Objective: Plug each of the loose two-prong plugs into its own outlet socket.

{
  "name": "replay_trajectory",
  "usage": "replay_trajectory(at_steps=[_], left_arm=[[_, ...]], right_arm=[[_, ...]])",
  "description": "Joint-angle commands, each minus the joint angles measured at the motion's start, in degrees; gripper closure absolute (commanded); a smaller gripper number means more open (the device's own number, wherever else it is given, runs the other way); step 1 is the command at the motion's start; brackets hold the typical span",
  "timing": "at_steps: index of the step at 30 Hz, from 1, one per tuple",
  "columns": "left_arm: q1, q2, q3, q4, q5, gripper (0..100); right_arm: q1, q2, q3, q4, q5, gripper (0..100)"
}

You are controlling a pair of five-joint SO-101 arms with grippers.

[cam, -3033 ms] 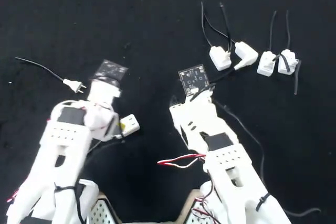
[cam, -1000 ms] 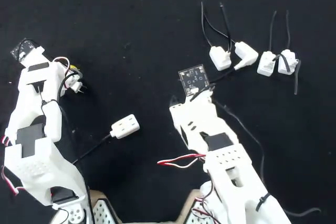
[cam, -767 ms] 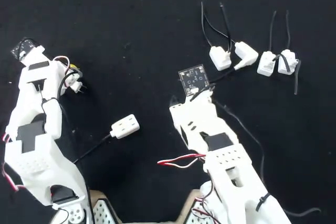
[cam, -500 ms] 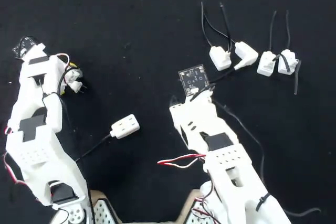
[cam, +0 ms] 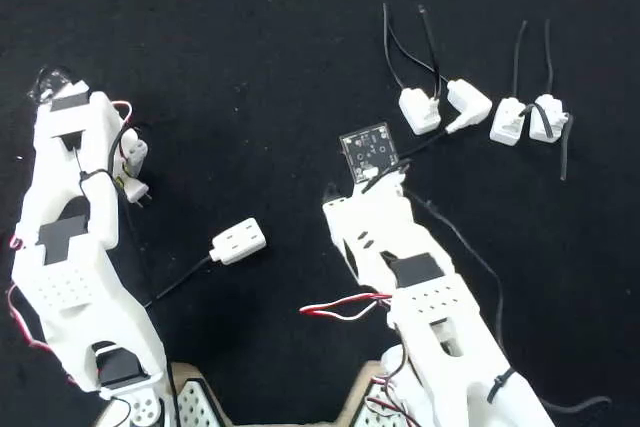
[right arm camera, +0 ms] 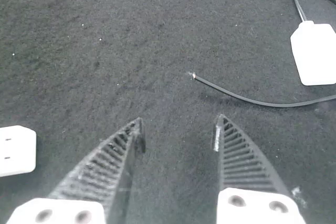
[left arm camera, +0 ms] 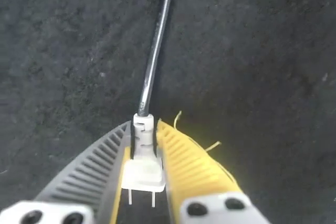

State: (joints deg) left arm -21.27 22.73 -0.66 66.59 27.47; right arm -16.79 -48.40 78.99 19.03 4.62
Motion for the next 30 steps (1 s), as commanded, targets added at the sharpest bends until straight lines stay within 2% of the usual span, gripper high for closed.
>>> replay_trajectory(at_steps=[1, 4, 7, 14, 18, 21, 24, 30], left_arm=[[1.63, -1.05, -7.25, 8.18, -8.35, 97], [2.68, -0.70, -10.42, 14.51, -15.12, 97], [4.00, -1.14, -11.74, 18.46, -18.81, 97], [12.62, -1.23, -11.30, 28.40, -19.87, 97], [16.84, -1.58, -11.21, 30.33, -19.87, 97], [17.80, -4.92, -9.01, 29.27, -19.87, 97], [18.24, -12.57, -1.80, 25.41, -19.87, 97], [17.89, -31.12, 19.91, 10.29, -24.70, 97]], right_arm=[[1.32, -1.89, -0.92, -1.49, -0.26, 79.0], [1.32, -1.89, -0.92, -1.49, -0.26, 79.0], [1.32, -1.89, -0.92, -1.49, -0.26, 79.0], [1.32, -1.89, -0.92, -1.49, -0.35, 79.0], [1.32, -1.89, -0.92, -1.49, -0.35, 79.0], [1.41, -1.89, -0.92, -1.49, -0.35, 79.0], [1.41, -1.89, -0.92, -1.49, -0.35, 79.0], [1.32, -1.89, -0.92, -1.49, -0.35, 79.0]])
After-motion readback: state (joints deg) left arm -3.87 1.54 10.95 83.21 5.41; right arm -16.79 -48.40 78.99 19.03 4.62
